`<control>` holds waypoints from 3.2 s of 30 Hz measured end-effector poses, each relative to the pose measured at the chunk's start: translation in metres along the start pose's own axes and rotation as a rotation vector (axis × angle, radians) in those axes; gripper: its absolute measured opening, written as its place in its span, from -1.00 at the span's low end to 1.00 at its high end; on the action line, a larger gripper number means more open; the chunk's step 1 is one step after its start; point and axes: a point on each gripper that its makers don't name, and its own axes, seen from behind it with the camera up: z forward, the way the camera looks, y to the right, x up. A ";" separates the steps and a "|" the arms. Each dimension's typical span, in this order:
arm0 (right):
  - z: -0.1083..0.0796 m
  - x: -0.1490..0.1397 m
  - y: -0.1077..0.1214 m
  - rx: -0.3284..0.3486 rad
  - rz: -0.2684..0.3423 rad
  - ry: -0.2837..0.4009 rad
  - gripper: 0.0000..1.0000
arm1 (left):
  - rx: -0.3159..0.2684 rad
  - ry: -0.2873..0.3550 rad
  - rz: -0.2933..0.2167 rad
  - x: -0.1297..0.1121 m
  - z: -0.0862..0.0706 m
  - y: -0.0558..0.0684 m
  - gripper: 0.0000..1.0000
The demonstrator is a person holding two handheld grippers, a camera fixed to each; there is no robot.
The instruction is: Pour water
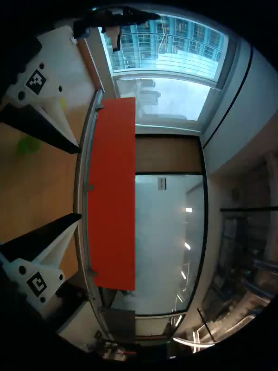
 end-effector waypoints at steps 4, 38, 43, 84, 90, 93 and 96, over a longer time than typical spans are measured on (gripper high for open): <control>-0.001 -0.001 -0.012 0.072 0.010 -0.007 1.00 | -0.050 0.004 -0.002 0.000 -0.001 0.011 1.00; -0.007 0.013 -0.072 0.346 -0.065 -0.026 1.00 | -0.383 -0.051 0.044 -0.021 -0.013 0.087 1.00; -0.004 0.005 -0.075 0.360 -0.069 -0.051 1.00 | -0.410 -0.072 0.061 -0.033 -0.012 0.090 1.00; -0.009 -0.073 -0.079 0.432 -0.189 -0.299 1.00 | -0.624 -0.310 0.242 -0.150 -0.037 0.139 1.00; -0.006 -0.084 -0.078 0.433 -0.196 -0.321 1.00 | -0.631 -0.351 0.245 -0.170 -0.037 0.141 1.00; -0.005 -0.089 -0.078 0.435 -0.198 -0.331 1.00 | -0.633 -0.370 0.246 -0.179 -0.036 0.141 1.00; -0.003 -0.093 -0.078 0.435 -0.202 -0.338 1.00 | -0.633 -0.390 0.251 -0.188 -0.034 0.140 1.00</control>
